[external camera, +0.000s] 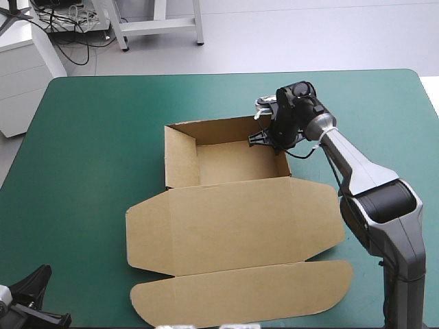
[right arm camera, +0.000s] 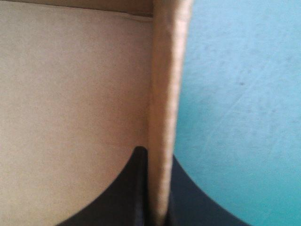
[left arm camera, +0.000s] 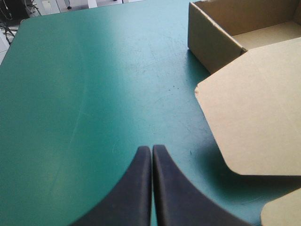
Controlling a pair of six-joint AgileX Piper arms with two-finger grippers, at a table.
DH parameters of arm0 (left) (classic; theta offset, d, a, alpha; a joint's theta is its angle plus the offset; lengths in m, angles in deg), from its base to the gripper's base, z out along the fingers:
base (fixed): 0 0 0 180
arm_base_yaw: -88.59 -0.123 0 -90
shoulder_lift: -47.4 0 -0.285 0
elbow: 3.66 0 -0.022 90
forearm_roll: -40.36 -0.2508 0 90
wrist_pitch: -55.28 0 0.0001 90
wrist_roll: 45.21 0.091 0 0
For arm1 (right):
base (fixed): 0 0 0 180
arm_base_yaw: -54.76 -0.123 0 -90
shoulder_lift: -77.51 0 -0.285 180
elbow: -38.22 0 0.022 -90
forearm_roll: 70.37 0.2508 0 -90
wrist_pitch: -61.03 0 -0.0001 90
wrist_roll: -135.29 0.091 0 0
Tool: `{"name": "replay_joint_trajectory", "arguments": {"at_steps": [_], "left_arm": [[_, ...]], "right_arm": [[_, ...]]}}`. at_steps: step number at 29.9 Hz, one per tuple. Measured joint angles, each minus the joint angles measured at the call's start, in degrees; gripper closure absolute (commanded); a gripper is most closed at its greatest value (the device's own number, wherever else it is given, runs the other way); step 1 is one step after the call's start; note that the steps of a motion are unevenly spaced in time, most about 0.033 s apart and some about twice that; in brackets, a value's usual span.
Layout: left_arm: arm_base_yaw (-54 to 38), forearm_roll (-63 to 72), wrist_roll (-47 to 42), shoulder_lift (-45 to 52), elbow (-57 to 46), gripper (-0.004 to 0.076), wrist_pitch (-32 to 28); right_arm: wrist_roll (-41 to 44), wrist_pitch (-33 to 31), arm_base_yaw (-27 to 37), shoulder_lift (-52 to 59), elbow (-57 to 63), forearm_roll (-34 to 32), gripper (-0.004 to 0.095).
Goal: Fold the box
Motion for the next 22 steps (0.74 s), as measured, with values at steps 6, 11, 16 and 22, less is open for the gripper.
{"name": "replay_joint_trajectory", "arguments": {"at_steps": [6, 11, 16, 22], "left_arm": [[0.0, 0.1, -0.1, 0.0, -0.9, 0.0734, 0.0], [0.0, 0.0, -0.1, 0.0, -0.9, 0.0734, -1.2], [0.0, -0.2, -0.1, 0.0, -0.9, 0.0734, -2.3], [0.0, -1.1, -0.1, 0.0, -1.5, 0.0734, -3.6]], "right_arm": [[-2.4, -0.1, 10.1, -0.2, 0.0, 0.4, 0.0928], [-5.1, 0.0, 21.4, -0.2, 0.0, -0.5, 0.0928], [-7.2, 0.0, 32.8, -0.2, 0.0, -1.1, 0.0928], [-9.9, -0.1, 42.4, -0.2, 0.0, -1.3, 0.0928]]}}
